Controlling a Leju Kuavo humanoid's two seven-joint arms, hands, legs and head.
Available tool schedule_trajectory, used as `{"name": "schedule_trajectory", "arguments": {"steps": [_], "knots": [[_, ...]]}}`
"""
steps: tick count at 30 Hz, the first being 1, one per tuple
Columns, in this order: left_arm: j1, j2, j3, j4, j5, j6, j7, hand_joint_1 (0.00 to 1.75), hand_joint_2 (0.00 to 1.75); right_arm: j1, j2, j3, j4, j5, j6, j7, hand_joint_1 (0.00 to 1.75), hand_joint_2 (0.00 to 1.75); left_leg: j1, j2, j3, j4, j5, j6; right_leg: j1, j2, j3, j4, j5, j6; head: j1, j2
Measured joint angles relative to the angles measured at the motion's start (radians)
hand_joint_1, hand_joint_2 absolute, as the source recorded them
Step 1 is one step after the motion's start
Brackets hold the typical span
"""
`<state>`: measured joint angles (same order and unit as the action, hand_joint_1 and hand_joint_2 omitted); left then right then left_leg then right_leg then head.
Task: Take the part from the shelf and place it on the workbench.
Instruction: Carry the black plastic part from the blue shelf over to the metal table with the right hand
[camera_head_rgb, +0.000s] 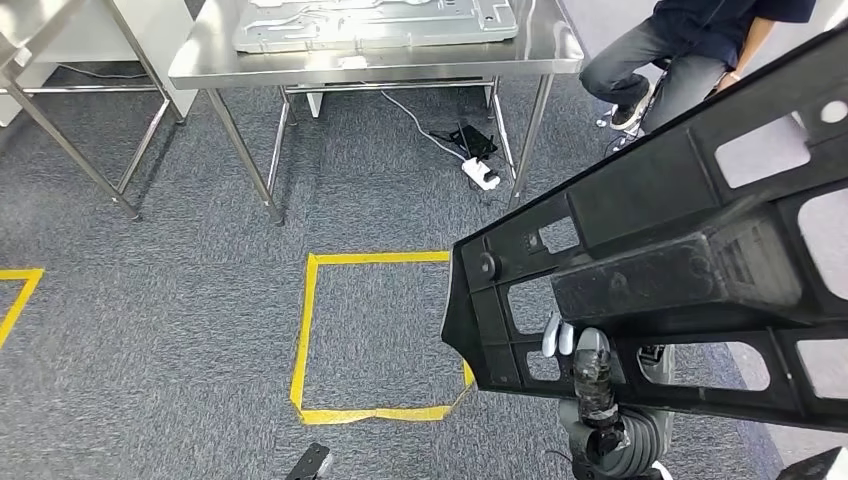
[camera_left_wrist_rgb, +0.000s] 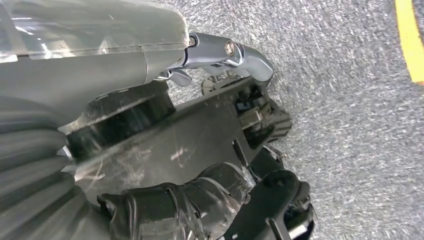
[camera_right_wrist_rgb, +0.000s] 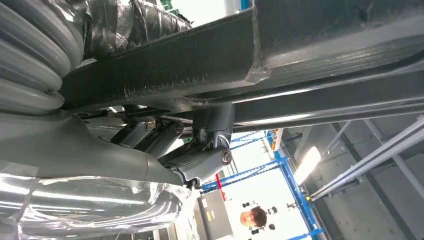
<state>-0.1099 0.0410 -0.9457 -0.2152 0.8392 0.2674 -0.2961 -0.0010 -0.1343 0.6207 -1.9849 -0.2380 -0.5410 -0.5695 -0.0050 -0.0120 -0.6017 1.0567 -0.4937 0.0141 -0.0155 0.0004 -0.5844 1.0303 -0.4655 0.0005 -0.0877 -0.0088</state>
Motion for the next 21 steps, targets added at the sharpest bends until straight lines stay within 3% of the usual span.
{"name": "schedule_trajectory", "arguments": {"steps": [3,5,6,9,11,15,17,19,20,21], "knots": [[0.001,0.0,0.0,0.0,0.0,-0.003,0.0,0.0,1.75,0.0,0.0,0.0,0.0,-0.002,0.0,0.0,1.75,1.75,0.006,0.004,-0.08,0.169,-0.078,-0.017,-0.003,-0.004,0.006,-0.003,-0.002,-0.01,-0.002,0.0],[0.002,0.0,-0.002,0.0,0.0,-0.004,0.0,0.0,1.75,0.0,0.0,0.0,0.0,-0.005,0.0,0.001,1.75,1.75,0.011,0.005,-0.124,0.246,-0.091,-0.023,-0.003,-0.005,0.008,-0.001,-0.006,-0.011,-0.002,0.0],[0.002,0.0,-0.004,0.0,-0.001,-0.004,0.0,0.0,1.75,0.0,0.0,0.0,0.0,-0.007,0.0,0.001,1.75,1.75,0.013,0.005,-0.119,0.23,-0.07,-0.024,-0.003,-0.005,0.01,-0.001,-0.008,-0.011,-0.002,0.0],[0.001,0.001,-0.006,0.0,-0.001,-0.004,0.0,0.0,1.75,0.0,0.0,0.0,0.0,-0.009,0.0,0.001,1.75,1.75,0.013,0.009,-0.031,0.042,0.021,-0.018,-0.003,-0.004,0.022,0.0,-0.017,-0.003,-0.002,0.0],[-0.001,0.001,-0.008,0.0,-0.002,-0.004,0.0,0.0,1.75,0.0,0.0,0.0,0.0,-0.009,0.0,0.002,1.75,1.75,0.008,0.01,0.002,-0.025,0.03,-0.009,-0.001,-0.004,0.024,-0.001,-0.02,0.008,-0.002,0.0],[0.001,0.002,-0.012,0.0,-0.002,-0.003,0.0,0.0,1.75,-0.002,0.0,0.0,0.0,-0.01,0.001,0.002,1.75,1.75,0.01,0.006,0.015,-0.042,0.03,0.013,-0.001,-0.005,0.02,0.012,-0.035,0.028,0.001,0.0],[0.0,0.002,-0.014,0.0,-0.002,-0.003,0.0,0.0,1.75,-0.003,-0.001,-0.001,0.0,-0.01,0.001,0.003,1.75,1.75,0.011,0.007,0.022,-0.049,0.03,0.024,-0.002,-0.003,-0.025,0.105,-0.082,0.032,0.005,0.0],[0.0,0.002,-0.014,0.0,-0.003,-0.003,0.0,0.0,1.75,-0.002,-0.003,-0.002,0.001,-0.01,0.001,0.003,1.75,1.75,0.009,0.007,0.025,-0.049,0.025,0.032,-0.002,-0.002,-0.099,0.235,-0.128,0.033,0.008,0.0],[0.0,0.002,-0.015,0.0,-0.003,-0.003,0.0,0.0,1.75,-0.001,-0.005,-0.003,0.001,-0.01,0.001,0.003,1.75,1.75,0.008,0.006,0.027,-0.048,0.022,0.033,-0.002,-0.002,-0.123,0.27,-0.128,0.034,0.008,0.0],[0.001,0.002,-0.015,0.0,-0.003,-0.003,0.001,0.0,1.75,0.0,-0.006,-0.003,0.002,-0.01,0.001,0.003,1.75,1.75,0.008,0.005,0.031,-0.046,0.018,0.033,-0.002,-0.002,-0.13,0.267,-0.109,0.034,0.008,0.0]]}}
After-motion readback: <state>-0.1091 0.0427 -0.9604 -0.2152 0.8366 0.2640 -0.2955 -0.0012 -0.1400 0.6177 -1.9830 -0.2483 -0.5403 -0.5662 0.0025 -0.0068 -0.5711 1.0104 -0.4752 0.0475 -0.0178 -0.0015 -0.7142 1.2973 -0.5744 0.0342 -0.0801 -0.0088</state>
